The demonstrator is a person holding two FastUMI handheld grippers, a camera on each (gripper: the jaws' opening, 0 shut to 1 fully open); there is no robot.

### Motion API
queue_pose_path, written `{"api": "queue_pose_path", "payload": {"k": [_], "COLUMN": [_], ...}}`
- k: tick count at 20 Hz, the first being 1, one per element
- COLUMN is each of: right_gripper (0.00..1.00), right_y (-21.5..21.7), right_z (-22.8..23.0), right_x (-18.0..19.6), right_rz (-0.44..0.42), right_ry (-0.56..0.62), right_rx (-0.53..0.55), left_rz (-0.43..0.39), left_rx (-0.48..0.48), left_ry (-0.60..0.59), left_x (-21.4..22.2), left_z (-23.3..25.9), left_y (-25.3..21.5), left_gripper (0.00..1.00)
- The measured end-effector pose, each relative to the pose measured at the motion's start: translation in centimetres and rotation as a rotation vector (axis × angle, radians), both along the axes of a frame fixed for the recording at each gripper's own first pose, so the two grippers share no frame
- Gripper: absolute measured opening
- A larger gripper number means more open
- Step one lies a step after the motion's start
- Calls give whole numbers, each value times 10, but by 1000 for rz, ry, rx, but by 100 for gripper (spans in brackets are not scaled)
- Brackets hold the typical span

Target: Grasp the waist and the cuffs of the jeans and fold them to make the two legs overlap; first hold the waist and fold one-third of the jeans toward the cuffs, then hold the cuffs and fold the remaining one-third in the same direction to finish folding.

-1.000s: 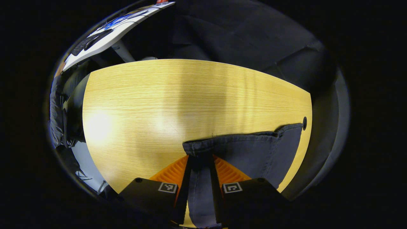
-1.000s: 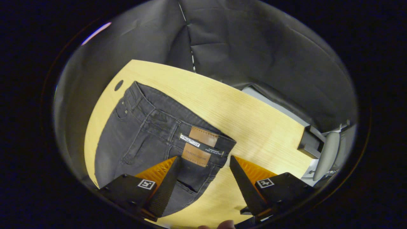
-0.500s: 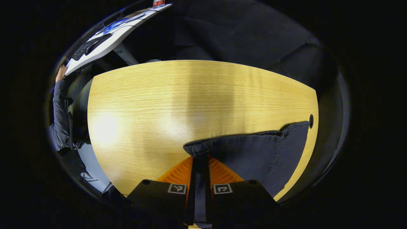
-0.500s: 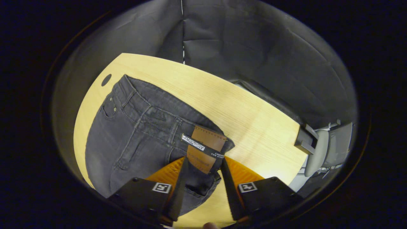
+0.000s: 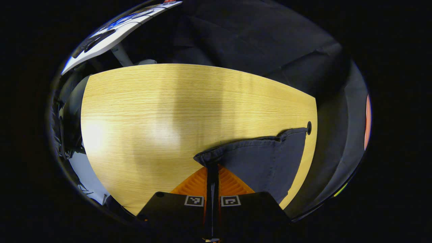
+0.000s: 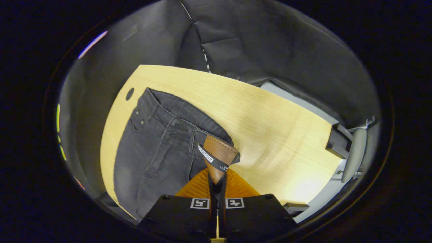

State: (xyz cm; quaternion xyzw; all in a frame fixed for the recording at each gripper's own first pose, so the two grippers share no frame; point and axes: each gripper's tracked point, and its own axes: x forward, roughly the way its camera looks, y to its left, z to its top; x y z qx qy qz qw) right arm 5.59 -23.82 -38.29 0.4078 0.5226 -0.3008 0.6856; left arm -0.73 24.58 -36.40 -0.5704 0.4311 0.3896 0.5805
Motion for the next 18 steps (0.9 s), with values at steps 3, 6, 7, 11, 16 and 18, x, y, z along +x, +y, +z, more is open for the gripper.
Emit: {"api": "queue_pose_path", "payload": {"k": [3, 6, 7, 11, 16, 18], "right_gripper": [2, 2, 2, 6, 2, 2], "right_y": [10, 23, 27, 30, 25, 25], "right_z": [33, 61, 69, 96, 122, 127], "right_x": [8, 21, 26, 56, 97, 113], "right_rz": [-56, -113, -128, -201, -282, -325], "right_ry": [-76, -120, -128, -150, -165, -163], "right_rx": [117, 234, 267, 378, 485, 526], "left_rz": [34, 76, 93, 142, 270, 296], "left_rx": [-34, -75, -89, -123, -173, -183], "left_ry": [-37, -80, -88, -37, -16, -16], "left_x": [2, 14, 18, 33, 74, 91], "left_z": [25, 55, 64, 91, 104, 105], "left_y": [0, -3, -5, -9, 4, 9], "left_gripper": [5, 4, 4, 4, 4, 4]}}
